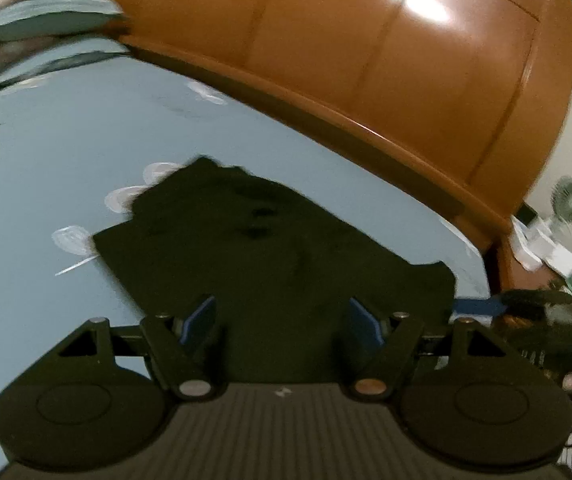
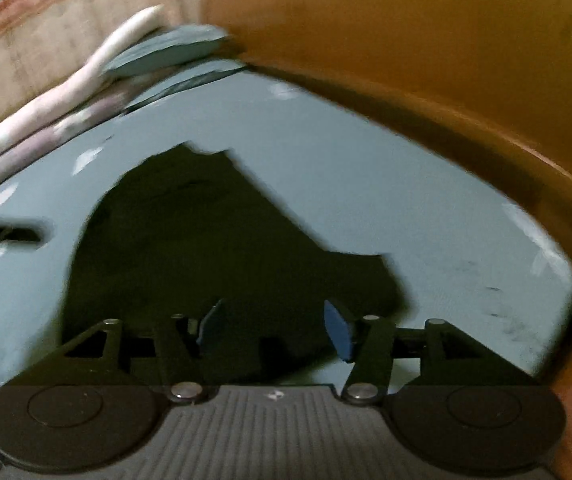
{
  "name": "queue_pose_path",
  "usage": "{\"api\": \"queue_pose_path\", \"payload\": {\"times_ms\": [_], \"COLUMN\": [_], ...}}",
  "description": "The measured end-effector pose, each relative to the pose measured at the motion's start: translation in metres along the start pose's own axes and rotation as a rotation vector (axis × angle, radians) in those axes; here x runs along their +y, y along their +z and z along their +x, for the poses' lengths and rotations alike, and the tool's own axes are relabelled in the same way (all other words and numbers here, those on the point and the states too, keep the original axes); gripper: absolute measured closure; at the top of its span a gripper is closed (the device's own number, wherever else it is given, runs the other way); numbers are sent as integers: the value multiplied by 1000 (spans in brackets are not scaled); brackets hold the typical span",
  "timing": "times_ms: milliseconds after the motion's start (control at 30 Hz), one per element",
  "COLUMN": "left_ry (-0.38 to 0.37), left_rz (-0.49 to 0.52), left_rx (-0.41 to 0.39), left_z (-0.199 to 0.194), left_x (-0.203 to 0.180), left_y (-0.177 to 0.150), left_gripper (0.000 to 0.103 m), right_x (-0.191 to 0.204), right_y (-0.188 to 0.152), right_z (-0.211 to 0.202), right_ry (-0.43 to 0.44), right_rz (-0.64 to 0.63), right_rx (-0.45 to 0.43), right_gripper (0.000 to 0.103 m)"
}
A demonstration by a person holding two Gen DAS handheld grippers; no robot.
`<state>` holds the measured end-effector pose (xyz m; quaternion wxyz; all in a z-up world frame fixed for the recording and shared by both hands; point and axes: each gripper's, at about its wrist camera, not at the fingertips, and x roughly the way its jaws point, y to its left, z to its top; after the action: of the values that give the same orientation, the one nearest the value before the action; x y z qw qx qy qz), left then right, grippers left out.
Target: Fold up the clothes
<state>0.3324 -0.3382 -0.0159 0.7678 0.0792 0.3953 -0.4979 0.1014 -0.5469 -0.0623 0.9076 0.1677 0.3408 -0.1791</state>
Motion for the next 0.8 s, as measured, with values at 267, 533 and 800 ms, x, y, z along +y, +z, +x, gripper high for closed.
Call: {"api": "queue_pose_path", "payload": {"times_ms": [267,533,800], "left_ry": [-10,-114,-156], "left_rz": [-35,-104,-188], "left_rx": [96,-17,-19], "left_z": [56,-6,-49], "left_x": [12,27,47], "left_y": [-6,-26,-108], "left_gripper": [31,30,32], "right_x": [65,86,54], "right_y": [-15,-28,-6], "right_z": [23,22,2], "right_ry": [82,35,-10], "right_rz": [-204,-368,-211], "right_rx": [101,189,148], "right_gripper": [38,32,25]}}
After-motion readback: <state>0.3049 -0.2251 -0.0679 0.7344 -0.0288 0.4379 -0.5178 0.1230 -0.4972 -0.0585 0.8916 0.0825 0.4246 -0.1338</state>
